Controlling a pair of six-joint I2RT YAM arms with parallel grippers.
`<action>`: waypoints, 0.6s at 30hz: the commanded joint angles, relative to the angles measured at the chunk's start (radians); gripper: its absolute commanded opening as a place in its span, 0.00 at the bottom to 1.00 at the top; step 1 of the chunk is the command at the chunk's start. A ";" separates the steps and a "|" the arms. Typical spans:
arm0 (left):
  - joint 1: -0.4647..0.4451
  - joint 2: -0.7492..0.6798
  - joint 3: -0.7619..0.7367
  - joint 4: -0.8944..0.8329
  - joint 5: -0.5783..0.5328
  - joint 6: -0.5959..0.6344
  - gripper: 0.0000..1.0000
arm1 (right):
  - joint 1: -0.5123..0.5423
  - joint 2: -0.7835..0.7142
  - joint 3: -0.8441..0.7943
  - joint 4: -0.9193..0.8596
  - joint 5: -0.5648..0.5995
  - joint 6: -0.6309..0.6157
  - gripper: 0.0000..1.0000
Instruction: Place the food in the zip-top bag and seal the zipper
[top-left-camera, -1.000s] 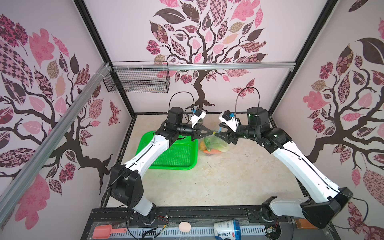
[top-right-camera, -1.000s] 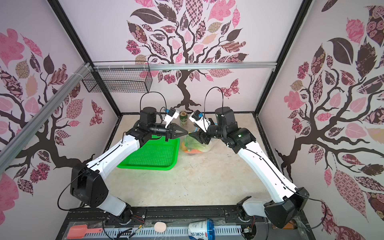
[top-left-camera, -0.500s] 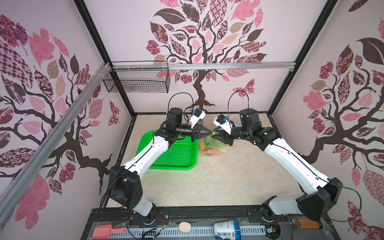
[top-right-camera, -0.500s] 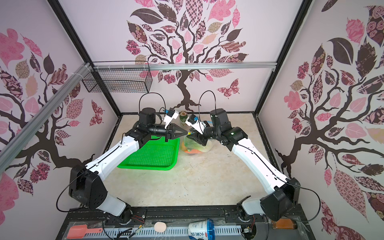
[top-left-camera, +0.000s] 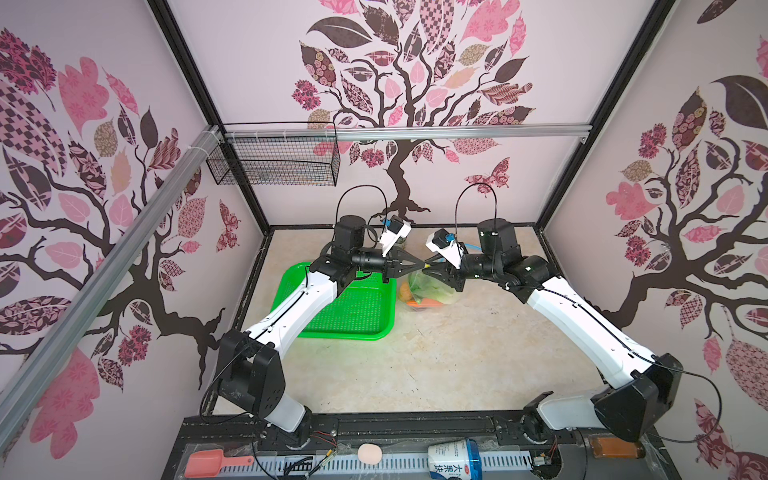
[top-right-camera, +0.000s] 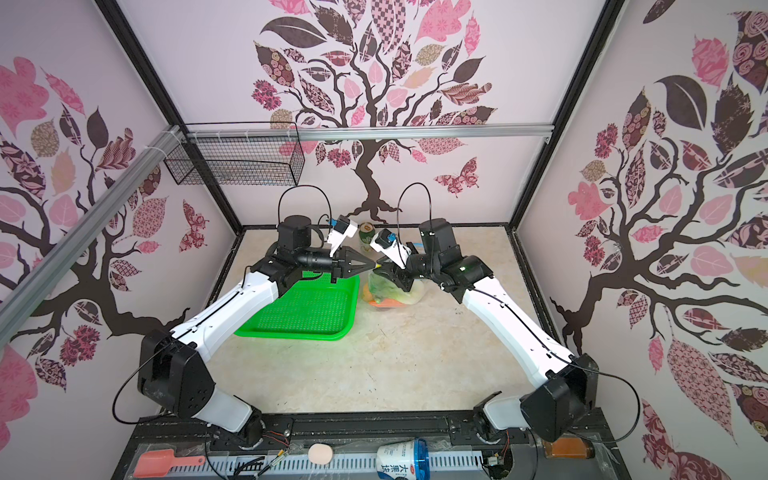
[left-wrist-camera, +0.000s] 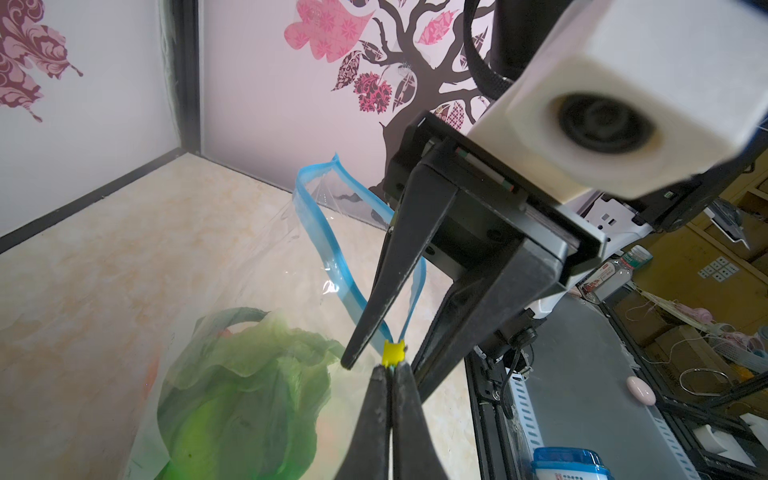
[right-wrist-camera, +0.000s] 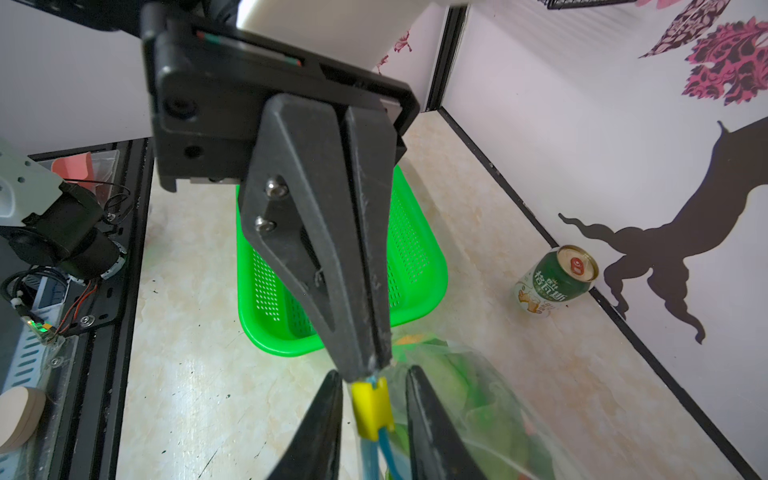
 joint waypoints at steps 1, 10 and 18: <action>0.002 -0.007 -0.015 0.012 -0.010 0.005 0.00 | 0.004 -0.036 0.001 0.010 -0.004 0.014 0.25; 0.001 -0.006 -0.010 0.004 -0.027 0.008 0.00 | 0.004 -0.025 0.027 -0.014 0.010 0.008 0.06; 0.034 -0.025 0.024 0.063 -0.147 -0.068 0.00 | 0.005 -0.057 0.036 -0.042 0.117 -0.003 0.00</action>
